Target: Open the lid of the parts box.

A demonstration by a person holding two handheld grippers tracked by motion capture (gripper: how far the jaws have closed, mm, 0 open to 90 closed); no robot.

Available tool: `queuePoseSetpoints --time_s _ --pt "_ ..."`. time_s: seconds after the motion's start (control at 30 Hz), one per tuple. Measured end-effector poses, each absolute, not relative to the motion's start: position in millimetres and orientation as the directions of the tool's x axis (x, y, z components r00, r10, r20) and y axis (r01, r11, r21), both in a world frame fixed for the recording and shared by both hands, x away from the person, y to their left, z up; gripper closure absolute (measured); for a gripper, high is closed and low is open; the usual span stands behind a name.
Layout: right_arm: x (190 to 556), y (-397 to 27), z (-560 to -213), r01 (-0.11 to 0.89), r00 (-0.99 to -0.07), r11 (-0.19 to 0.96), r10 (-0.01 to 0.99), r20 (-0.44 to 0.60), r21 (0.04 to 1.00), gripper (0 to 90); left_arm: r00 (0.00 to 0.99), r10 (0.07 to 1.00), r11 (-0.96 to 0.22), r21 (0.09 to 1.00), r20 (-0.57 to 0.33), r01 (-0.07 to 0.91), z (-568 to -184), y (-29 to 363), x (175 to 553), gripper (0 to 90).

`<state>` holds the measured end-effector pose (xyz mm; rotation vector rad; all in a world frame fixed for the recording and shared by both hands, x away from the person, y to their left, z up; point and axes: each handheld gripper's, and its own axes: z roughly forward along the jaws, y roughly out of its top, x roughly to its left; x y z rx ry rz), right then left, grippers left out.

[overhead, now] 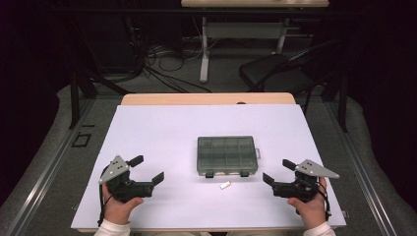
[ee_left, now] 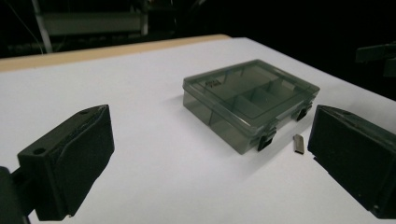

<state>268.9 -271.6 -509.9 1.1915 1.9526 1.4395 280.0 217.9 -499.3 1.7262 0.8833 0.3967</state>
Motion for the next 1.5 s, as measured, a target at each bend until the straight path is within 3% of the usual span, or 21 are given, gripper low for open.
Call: queuePoseSetpoints --time_s 0.1,0.27,0.37,0.47,0.53,0.63,0.83,1.0,1.03,1.1,1.13,1.17,1.27,1.5 --pt "273 -262 -509 0.4 -0.538 0.138 0.835 0.111 0.906 10.4 0.683 0.716 -0.156 0.921 -0.144 0.358 -496 207 284 2.3" --pt "279 -257 -506 0.366 -0.544 0.175 0.837 0.057 0.914 24.1 0.689 0.711 -0.146 0.93 -0.139 0.337 -489 193 289 15.8" --pt "284 -257 -504 0.35 -0.55 0.167 0.833 0.058 0.922 31.5 0.701 0.695 -0.14 0.928 -0.156 0.345 -487 183 294 15.9" --pt "288 -256 -503 0.348 -0.561 0.192 0.827 0.039 0.918 38.6 0.705 0.697 -0.159 0.931 -0.131 0.329 -489 171 297 28.3" --pt "288 -255 -503 0.342 -0.568 0.194 0.822 0.038 0.92 43.1 0.698 0.706 -0.184 0.92 -0.12 0.345 -491 162 299 31.6" --pt "287 -253 -504 0.329 -0.567 0.207 0.824 0.017 0.921 47.3 0.69 0.716 -0.194 0.918 -0.108 0.345 -493 155 298 44.7" --pt "283 -249 -513 0.321 -0.543 0.201 0.84 0.006 0.925 48.9 0.674 0.731 -0.164 0.929 -0.111 0.331 -501 137 297 52.6" --pt "279 -248 -516 0.294 -0.545 0.169 0.838 0.02 0.941 58.6 0.663 0.73 -0.118 0.926 -0.163 0.358 -515 124 298 63.4" --pt "279 -248 -517 0.297 -0.549 0.146 0.835 0.044 0.944 58.6 0.663 0.73 -0.118 0.926 -0.163 0.358 -515 124 298 66.5" --pt "279 -248 -519 0.307 -0.559 0.126 0.826 0.072 0.944 70.4 0.652 0.74 -0.144 0.909 -0.162 0.39 -525 117 298 72.3" --pt "279 -248 -519 0.307 -0.559 0.126 0.826 0.072 0.944 70.4 0.652 0.74 -0.144 0.909 -0.162 0.39 -525 117 298 75.5" --pt "280 -246 -524 0.335 -0.554 0.126 0.828 0.087 0.934 77.2 0.642 0.748 -0.156 0.895 -0.169 0.417 -531 113 298 76.8" --pt "281 -242 -532 0.374 -0.555 0.148 0.827 0.094 0.915 85.1 0.638 0.745 -0.153 0.881 -0.194 0.447 -540 108 297 81.9" --pt "283 -230 -545 0.411 -0.59 0.228 0.804 0.067 0.883 90.0 0.655 0.731 -0.198 0.857 -0.194 0.475 -553 98 297 90.0"
